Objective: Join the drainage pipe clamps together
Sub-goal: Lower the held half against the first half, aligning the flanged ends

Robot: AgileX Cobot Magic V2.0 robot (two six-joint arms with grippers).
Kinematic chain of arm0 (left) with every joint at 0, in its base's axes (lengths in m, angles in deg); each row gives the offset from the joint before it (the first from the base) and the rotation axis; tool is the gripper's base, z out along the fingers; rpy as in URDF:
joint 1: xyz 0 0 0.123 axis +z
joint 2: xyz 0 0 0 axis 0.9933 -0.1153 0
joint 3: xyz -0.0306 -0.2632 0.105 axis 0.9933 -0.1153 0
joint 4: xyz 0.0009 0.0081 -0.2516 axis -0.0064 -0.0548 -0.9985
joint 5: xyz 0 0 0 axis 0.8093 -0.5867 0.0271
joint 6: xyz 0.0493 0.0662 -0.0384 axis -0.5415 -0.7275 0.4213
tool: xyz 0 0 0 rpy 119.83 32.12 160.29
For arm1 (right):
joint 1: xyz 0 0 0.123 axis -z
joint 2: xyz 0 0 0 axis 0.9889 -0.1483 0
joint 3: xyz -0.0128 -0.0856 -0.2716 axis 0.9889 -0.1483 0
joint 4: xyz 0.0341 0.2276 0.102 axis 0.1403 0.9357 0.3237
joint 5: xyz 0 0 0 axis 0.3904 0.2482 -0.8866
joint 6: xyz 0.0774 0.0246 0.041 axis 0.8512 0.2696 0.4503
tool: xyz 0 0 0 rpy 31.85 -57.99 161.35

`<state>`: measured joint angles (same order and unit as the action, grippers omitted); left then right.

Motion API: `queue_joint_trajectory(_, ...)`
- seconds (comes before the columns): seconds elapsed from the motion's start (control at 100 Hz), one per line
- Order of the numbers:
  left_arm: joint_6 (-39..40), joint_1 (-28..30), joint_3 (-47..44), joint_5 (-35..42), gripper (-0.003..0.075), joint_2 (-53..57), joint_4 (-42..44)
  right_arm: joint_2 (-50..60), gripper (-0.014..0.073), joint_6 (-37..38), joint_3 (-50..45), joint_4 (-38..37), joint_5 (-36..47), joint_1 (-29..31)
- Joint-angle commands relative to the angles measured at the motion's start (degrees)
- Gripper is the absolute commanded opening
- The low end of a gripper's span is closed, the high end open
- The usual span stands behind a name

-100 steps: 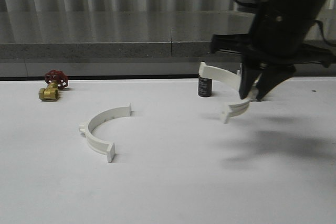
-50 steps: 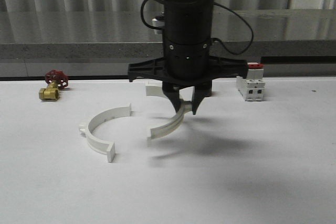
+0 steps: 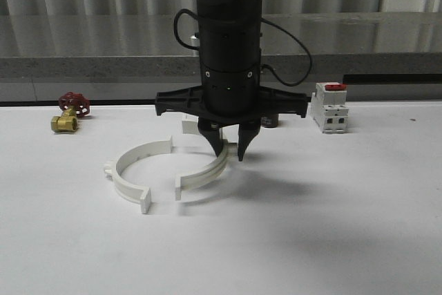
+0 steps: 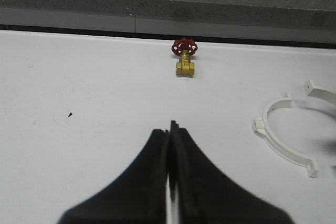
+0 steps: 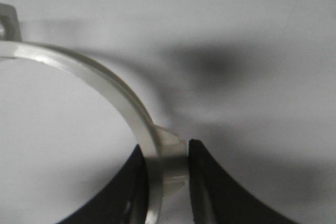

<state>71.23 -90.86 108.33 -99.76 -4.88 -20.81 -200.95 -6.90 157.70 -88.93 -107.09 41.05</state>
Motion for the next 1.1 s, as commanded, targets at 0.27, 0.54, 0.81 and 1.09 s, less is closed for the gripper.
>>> queue_joint_trajectory(0.27,0.10,0.04,1.53,4.36,-0.0020,-0.31,0.16,2.07,0.0098,2.06,1.85,-0.22,3.07,-1.58)
queue_joint_trajectory(0.54,0.10,0.04,1.53,4.36,-0.0020,-0.31,0.16,2.07,0.0098,3.56,1.85,-0.22,3.51,-1.65)
queue_joint_trajectory(0.81,0.10,0.04,1.53,4.36,-0.0020,-0.31,0.16,2.07,0.0098,4.65,1.85,-0.22,3.51,-1.65)
queue_joint_trajectory(1.09,0.10,0.04,1.53,4.36,-0.0020,-0.31,0.16,2.07,0.0098,5.16,1.85,-0.22,3.99,-1.65)
